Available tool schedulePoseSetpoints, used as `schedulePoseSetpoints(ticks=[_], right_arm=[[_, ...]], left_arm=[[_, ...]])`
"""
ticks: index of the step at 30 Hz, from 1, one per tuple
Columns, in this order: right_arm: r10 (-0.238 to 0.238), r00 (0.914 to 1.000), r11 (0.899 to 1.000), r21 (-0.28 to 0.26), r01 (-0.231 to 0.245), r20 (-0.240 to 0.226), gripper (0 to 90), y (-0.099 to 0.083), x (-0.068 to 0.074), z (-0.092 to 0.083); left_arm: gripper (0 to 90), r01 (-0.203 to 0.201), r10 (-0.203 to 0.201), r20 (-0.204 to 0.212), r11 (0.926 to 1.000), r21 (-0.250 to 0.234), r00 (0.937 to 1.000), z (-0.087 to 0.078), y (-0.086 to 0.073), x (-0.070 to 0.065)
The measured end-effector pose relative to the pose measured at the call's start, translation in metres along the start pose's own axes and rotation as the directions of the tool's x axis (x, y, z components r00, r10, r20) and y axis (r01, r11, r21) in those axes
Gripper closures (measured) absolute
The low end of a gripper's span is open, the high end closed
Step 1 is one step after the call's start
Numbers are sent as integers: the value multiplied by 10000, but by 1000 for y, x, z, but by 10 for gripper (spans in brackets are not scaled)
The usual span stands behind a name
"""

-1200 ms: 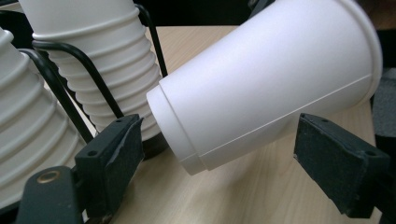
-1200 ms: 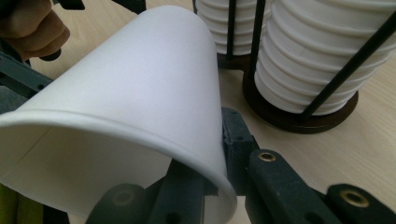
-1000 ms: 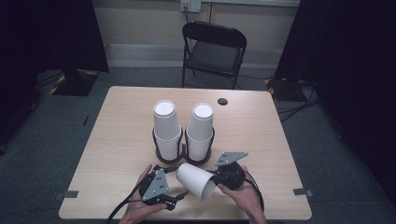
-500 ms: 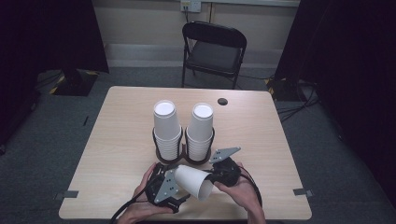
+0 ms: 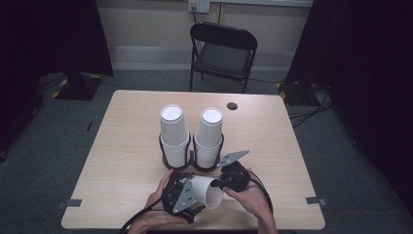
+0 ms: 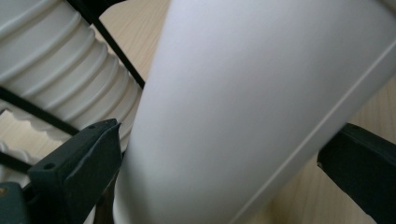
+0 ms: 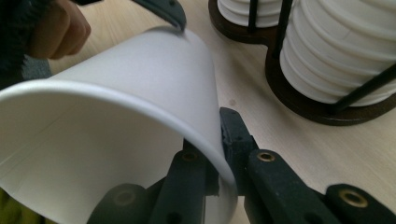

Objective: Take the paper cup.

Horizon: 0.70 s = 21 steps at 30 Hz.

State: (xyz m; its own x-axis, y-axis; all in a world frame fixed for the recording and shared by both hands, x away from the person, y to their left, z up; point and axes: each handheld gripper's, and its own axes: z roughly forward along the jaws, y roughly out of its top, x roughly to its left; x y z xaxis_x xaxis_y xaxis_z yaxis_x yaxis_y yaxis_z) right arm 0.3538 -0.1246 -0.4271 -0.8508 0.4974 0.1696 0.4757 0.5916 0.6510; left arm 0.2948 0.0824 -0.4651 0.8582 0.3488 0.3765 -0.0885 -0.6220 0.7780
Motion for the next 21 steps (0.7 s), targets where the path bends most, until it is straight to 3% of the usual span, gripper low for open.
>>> schedulePoseSetpoints(ticks=[4,6,11,13,21], right_arm=[[28,9998,10000,-85,-30,-171,877,3,1,2],[161,9997,9998,-94,-163,-187,877,3,1,2],[458,9984,9988,-166,-464,-318,884,4,-1,5],[494,9984,9988,8,-494,-264,881,4,0,9],[941,9949,9954,-146,-947,-356,883,3,-2,10]], left_arm=[[1,-96,96,-78,10000,-6,9999,5,5,-2],[0,56,-57,-125,9999,-102,9999,6,5,-2],[40,355,-342,240,9979,-549,9991,7,8,-3],[38,201,-192,173,9985,-504,9997,9,10,-4],[50,443,-424,259,9960,-770,9988,10,13,-3]])
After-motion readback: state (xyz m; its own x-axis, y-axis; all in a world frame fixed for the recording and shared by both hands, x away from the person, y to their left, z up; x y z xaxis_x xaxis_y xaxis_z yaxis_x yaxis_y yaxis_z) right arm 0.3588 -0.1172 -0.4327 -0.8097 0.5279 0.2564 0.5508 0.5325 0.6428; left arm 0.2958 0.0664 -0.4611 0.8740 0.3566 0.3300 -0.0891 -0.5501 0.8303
